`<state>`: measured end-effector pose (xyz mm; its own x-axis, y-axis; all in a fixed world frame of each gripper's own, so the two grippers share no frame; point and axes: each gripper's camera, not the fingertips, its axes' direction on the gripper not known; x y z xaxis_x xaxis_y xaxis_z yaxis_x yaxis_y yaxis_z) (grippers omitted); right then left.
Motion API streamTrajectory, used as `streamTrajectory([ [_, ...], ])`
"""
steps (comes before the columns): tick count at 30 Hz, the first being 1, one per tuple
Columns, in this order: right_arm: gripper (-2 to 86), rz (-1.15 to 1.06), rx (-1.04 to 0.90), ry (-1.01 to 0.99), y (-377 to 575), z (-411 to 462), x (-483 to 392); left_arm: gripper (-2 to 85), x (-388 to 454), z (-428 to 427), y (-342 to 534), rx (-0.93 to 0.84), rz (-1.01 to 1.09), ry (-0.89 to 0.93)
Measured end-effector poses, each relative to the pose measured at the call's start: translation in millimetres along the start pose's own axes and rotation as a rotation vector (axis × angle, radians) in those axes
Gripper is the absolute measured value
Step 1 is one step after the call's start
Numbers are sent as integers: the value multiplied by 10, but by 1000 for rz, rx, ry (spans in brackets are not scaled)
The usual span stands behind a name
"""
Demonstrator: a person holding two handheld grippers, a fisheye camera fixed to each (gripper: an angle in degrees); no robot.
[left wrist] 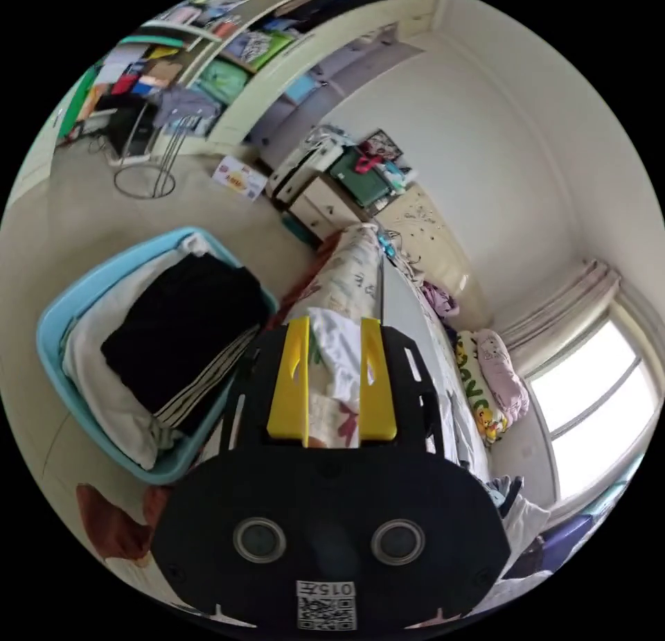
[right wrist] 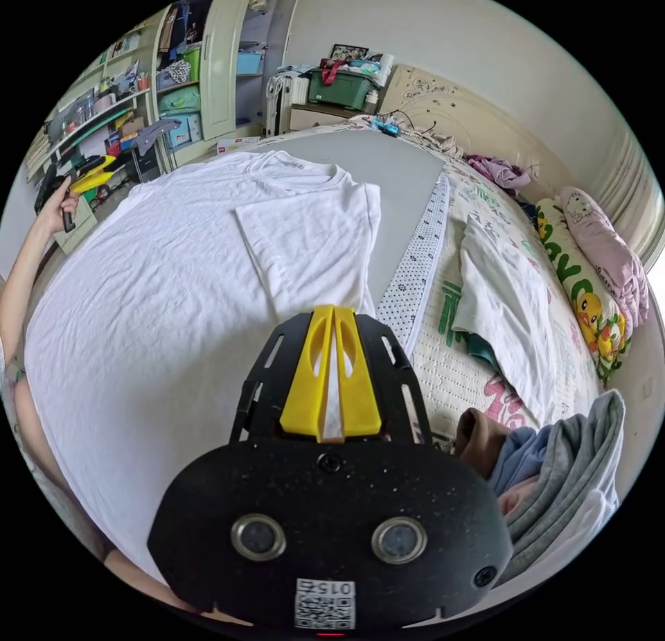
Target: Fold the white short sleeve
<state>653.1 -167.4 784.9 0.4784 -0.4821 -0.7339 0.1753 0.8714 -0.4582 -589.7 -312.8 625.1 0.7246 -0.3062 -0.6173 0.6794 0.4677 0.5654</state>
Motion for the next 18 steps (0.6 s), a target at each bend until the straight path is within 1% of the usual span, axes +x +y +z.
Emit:
streamTrajectory([
  [2,-5,-36,-13,56,-47,59,-131,133,-253,170,-68,-112,-14,94],
  [4,-6,-30,-48,124,-155,154,-288,136,-327,467,-80,-244,55,231],
  [6,-7,2,-58,140,-230,224,-345,135,-290,638,-59,-316,115,262],
  [7,-8,18,-73,141,-277,258,-368,135,-238,690,-78,-357,155,266],
  [8,-9,24,-91,150,-308,271,-379,129,-218,670,-91,-356,170,266],
  [9,-9,30,-148,163,-389,295,-407,118,-184,604,-93,-339,204,282],
  [11,-10,70,-200,216,-549,284,-433,98,-128,538,-83,-319,238,253],
  [13,-10,83,-129,286,-866,122,-553,91,18,578,-81,-363,305,204],
  [14,-10,75,-97,286,-981,69,-617,88,51,592,-80,-375,318,191],
  [16,-8,-15,11,210,-1505,-55,-1020,83,144,605,-79,-402,356,163],
  [17,-7,-52,25,178,-1650,-51,-1159,83,154,594,-80,-401,359,161],
  [18,-4,-126,33,106,-1945,6,-1470,82,160,566,-84,-398,360,162],
])
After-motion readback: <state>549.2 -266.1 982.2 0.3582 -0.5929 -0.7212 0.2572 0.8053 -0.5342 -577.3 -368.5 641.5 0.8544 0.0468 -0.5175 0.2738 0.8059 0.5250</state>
